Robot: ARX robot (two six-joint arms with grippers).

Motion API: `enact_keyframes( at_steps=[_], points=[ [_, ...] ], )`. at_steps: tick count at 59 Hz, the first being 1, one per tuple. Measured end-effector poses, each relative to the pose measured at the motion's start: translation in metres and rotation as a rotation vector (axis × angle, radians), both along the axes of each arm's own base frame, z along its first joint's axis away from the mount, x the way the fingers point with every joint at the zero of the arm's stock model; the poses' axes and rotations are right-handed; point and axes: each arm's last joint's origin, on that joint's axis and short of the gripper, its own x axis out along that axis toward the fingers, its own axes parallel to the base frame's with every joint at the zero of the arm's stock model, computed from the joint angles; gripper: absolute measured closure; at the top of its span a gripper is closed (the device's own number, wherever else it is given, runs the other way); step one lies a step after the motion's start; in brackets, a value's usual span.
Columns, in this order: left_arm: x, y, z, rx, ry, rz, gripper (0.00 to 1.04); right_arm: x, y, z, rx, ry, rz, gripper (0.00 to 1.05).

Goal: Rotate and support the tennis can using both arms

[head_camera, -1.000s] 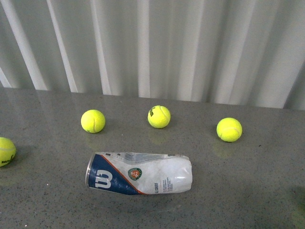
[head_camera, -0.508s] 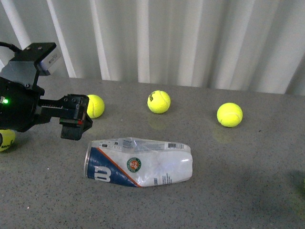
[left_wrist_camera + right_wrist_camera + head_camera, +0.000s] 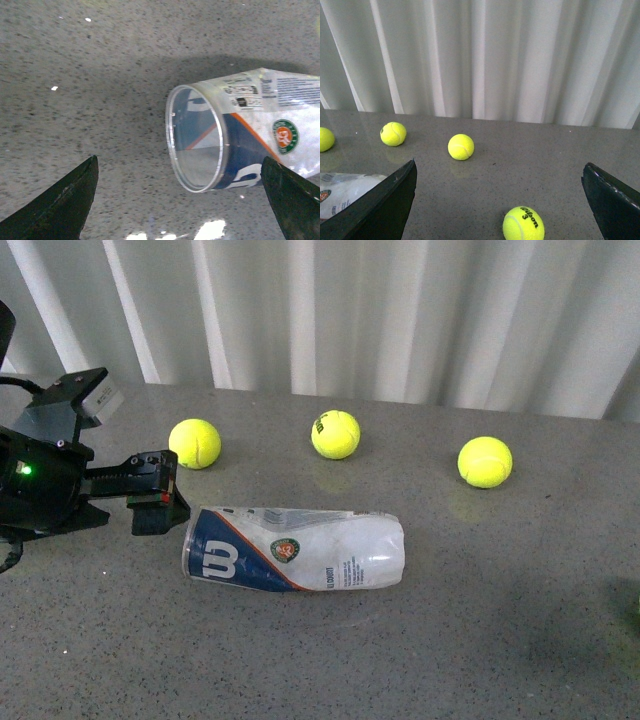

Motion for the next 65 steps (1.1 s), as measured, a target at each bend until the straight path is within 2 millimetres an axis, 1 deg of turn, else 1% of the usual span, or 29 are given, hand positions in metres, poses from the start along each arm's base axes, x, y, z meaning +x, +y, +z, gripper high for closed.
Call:
enact_keyframes(
  at_steps=[9, 16, 23, 31, 33, 35, 38, 42, 43, 44, 45, 47, 48, 52, 53, 55, 59, 61, 65],
  points=[
    [0.003, -0.011, -0.008, -0.109, 0.002, -0.004, 0.07, 0.0, 0.0, 0.0, 0.0, 0.0, 0.0, 0.07],
    [0.002, -0.019, -0.018, -0.181, 0.024, 0.001, 0.07, 0.0, 0.0, 0.0, 0.0, 0.0, 0.0, 0.07],
    [-0.001, -0.025, -0.026, -0.219, 0.041, -0.001, 0.07, 0.0, 0.0, 0.0, 0.0, 0.0, 0.0, 0.07],
    [-0.003, -0.029, -0.029, -0.24, 0.037, -0.003, 0.07, 0.0, 0.0, 0.0, 0.0, 0.0, 0.0, 0.07],
    [-0.003, -0.029, -0.03, -0.24, 0.037, -0.003, 0.1, 0.0, 0.0, 0.0, 0.0, 0.0, 0.0, 0.07],
    [-0.003, -0.029, -0.03, -0.244, 0.039, 0.001, 0.17, 0.0, 0.0, 0.0, 0.0, 0.0, 0.0, 0.07],
    [-0.003, -0.029, -0.03, -0.243, 0.04, 0.002, 0.24, 0.0, 0.0, 0.0, 0.0, 0.0, 0.0, 0.07],
    [-0.003, -0.028, -0.031, -0.243, 0.042, 0.004, 0.38, 0.0, 0.0, 0.0, 0.0, 0.0, 0.0, 0.07],
    [-0.004, -0.027, -0.031, -0.241, 0.042, 0.005, 0.44, 0.0, 0.0, 0.0, 0.0, 0.0, 0.0, 0.07],
    [-0.004, -0.027, -0.031, -0.24, 0.042, 0.006, 0.46, 0.0, 0.0, 0.0, 0.0, 0.0, 0.0, 0.07],
    [-0.004, -0.026, -0.031, -0.229, 0.043, 0.009, 0.51, 0.0, 0.0, 0.0, 0.0, 0.0, 0.0, 0.07],
    [-0.005, -0.025, -0.03, -0.222, 0.044, 0.007, 0.58, 0.0, 0.0, 0.0, 0.0, 0.0, 0.0, 0.07],
    [-0.006, -0.024, -0.029, -0.217, 0.044, 0.006, 0.63, 0.0, 0.0, 0.0, 0.0, 0.0, 0.0, 0.07],
    [-0.007, -0.02, -0.022, -0.206, 0.035, 0.001, 0.78, 0.0, 0.0, 0.0, 0.0, 0.0, 0.0, 0.07],
    [-0.007, -0.02, -0.02, -0.204, 0.033, 0.0, 0.8, 0.0, 0.0, 0.0, 0.0, 0.0, 0.0, 0.07],
    [-0.007, -0.018, -0.015, -0.202, 0.028, 0.0, 0.87, 0.0, 0.0, 0.0, 0.0, 0.0, 0.0, 0.07],
    [-0.008, -0.016, -0.005, -0.202, 0.021, -0.013, 0.95, 0.0, 0.0, 0.0, 0.0, 0.0, 0.0, 0.07],
    [-0.008, -0.015, 0.005, -0.207, 0.013, -0.027, 0.99, 0.0, 0.0, 0.0, 0.0, 0.0, 0.0, 0.07],
    [-0.006, -0.015, 0.023, -0.199, -0.013, -0.046, 1.0, 0.0, 0.0, 0.0, 0.0, 0.0, 0.0, 0.07]
  ],
)
